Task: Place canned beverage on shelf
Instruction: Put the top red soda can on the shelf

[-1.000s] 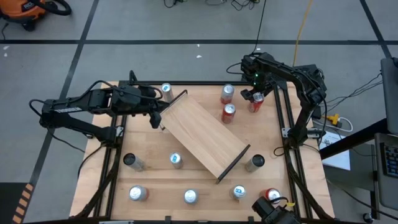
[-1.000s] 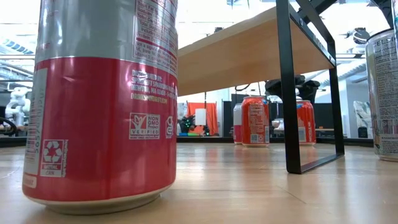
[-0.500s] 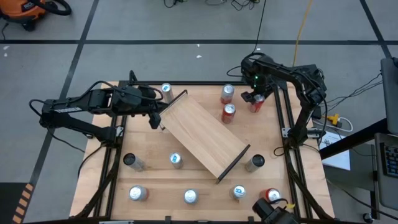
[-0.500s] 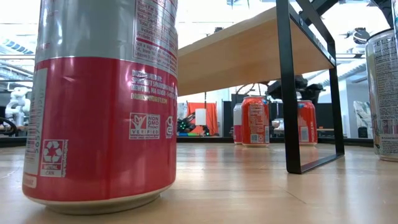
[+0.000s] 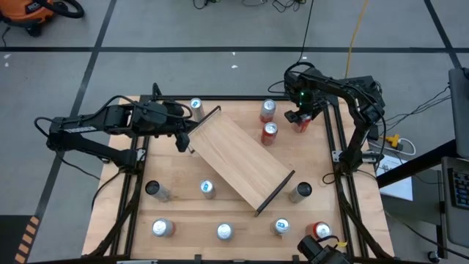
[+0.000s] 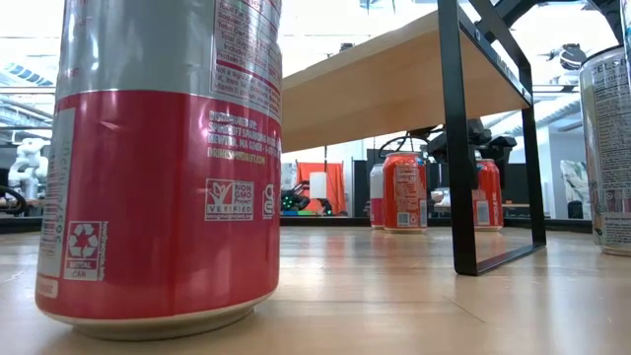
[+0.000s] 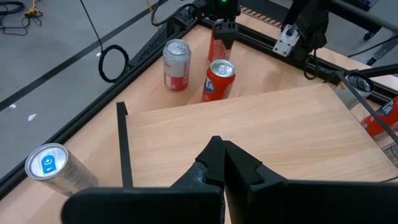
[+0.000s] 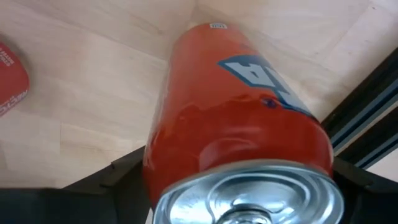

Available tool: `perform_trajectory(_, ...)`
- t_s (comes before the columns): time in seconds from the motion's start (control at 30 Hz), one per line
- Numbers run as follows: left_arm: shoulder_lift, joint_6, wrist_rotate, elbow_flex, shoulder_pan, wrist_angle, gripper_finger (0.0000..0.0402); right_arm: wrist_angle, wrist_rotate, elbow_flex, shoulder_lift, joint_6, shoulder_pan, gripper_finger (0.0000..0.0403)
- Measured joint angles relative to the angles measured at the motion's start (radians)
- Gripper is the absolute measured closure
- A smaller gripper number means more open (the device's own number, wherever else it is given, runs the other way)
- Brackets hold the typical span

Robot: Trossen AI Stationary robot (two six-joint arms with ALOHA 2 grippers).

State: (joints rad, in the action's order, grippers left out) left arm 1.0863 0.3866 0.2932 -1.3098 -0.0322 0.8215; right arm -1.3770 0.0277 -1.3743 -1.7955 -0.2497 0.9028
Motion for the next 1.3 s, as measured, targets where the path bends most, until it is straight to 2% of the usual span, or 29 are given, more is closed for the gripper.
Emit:
perform_trajectory(0.37,-0.001,0.0,0.0,0.0,0.0,0.0,0.0401,0.034,-0.001,0.0,0.047,-0.018,-0.004,0.0053)
perform_trajectory(1.0,-0.001,-0.002,-0.007,0.0,0.0,0.0,0.0401,0.085,-0.004,0.0,0.048,-0.018,-0.008,0.0051)
perform_trajectory(1.1,-0.001,-0.002,-0.008,0.0,0.0,0.0,0.0401,0.091,-0.005,0.0,0.048,-0.011,-0.008,0.0062)
perform_trajectory(1.3,0.0,-0.001,-0.007,0.0,0.0,0.0,0.0401,0.084,-0.004,-0.001,0.048,-0.008,-0.008,0.0114)
